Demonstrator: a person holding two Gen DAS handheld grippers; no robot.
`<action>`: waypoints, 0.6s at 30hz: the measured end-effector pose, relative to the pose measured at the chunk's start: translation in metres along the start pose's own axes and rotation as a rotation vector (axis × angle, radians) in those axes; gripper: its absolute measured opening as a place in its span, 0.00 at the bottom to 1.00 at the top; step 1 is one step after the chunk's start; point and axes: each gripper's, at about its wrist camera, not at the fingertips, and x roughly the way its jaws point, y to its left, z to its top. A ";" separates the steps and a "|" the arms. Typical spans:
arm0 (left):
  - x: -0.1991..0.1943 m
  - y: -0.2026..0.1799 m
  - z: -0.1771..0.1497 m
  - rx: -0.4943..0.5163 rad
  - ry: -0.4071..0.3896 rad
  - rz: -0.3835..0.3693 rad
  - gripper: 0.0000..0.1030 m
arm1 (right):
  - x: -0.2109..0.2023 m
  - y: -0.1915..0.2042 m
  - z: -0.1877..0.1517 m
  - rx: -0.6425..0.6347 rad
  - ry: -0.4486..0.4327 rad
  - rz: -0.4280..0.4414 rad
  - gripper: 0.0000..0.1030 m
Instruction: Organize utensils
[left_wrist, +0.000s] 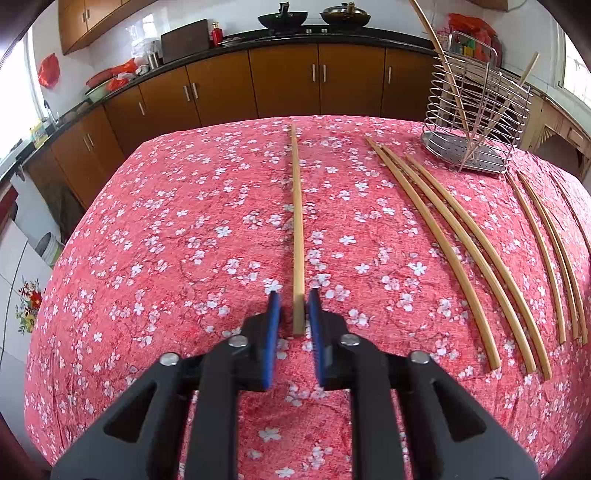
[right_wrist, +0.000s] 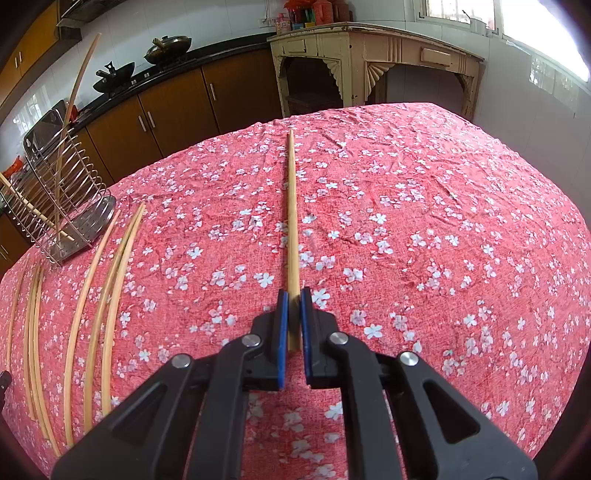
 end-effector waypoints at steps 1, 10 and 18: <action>0.000 0.000 0.000 -0.002 0.000 -0.002 0.30 | 0.000 0.000 0.000 -0.001 0.000 -0.002 0.08; -0.002 0.000 -0.002 0.006 0.000 -0.030 0.31 | 0.001 0.003 0.000 -0.016 0.002 -0.020 0.08; -0.003 -0.004 -0.004 0.020 0.000 -0.047 0.10 | 0.001 0.004 0.000 -0.025 0.004 -0.028 0.08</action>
